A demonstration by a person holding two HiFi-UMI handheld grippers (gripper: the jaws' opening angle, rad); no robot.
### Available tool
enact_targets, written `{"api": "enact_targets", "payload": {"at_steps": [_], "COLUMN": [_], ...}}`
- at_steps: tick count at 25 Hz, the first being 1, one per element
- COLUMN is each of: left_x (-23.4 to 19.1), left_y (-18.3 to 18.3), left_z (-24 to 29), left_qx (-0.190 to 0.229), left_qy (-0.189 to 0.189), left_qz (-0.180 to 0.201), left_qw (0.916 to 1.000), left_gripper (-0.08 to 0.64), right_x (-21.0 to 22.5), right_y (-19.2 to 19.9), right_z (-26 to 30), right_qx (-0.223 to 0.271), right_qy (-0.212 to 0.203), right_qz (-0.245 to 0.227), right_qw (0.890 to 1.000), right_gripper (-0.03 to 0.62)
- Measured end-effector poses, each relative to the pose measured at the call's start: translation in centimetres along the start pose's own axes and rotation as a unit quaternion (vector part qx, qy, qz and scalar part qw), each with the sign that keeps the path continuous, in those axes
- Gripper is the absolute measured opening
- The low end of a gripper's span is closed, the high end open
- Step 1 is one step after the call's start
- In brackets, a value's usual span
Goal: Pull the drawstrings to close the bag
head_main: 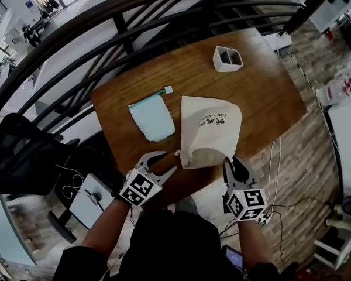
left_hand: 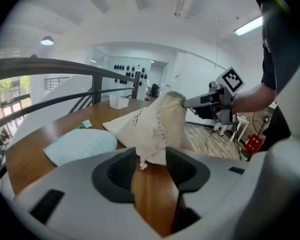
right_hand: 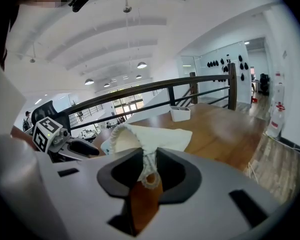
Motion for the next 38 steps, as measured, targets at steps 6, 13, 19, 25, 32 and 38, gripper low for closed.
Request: {"api": "enact_targets", "payload": {"at_steps": [6,13,19,25,32,38], "left_x": [-0.2,-0.9,-0.7,-0.7,-0.5,-0.4], "left_y": [1.0,1.4,1.9,1.9,1.8,1.4], "left_z": [3.3,6.7,8.8,10.0,10.5,9.1], "left_qx": [-0.069,-0.132,-0.191,-0.239,-0.267,-0.256], "left_qy": [0.022,0.05,0.074,0.087,0.078,0.055], "left_qz": [0.1,0.155,0.198,0.204,0.205,0.179], "left_qw": [0.9923,0.9778,0.9585,0.9452,0.9385,0.9486], "left_gripper": [0.179,0.178,0.161,0.161,0.079,0.044], "right_x": [0.4,0.7,1.2,1.7,1.9,1.8], "right_y": [2.3,3.1,3.7,4.0,4.7,5.3], "right_z": [-0.4,0.0,0.2,0.5,0.5,0.7], "right_qx": [-0.017,-0.023,-0.028,-0.029,-0.034,-0.045], "right_qy": [0.008,0.008,0.005,0.0,-0.001,-0.006], "right_qz": [-0.001,-0.003,0.004,0.017,0.021,0.014], "right_qw": [1.0,1.0,1.0,0.999,0.999,0.999], "right_gripper": [0.078,0.077,0.077,0.077,0.077,0.078]}}
Point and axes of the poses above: the fingertips, and each gripper's own axes: z forward along the fingers, x to its right, y out of its underside, the point moved 6 cm from there along -z, backward along the fingers, and after that the axes turned 14 degrees about -z, right-handed, at the moved point
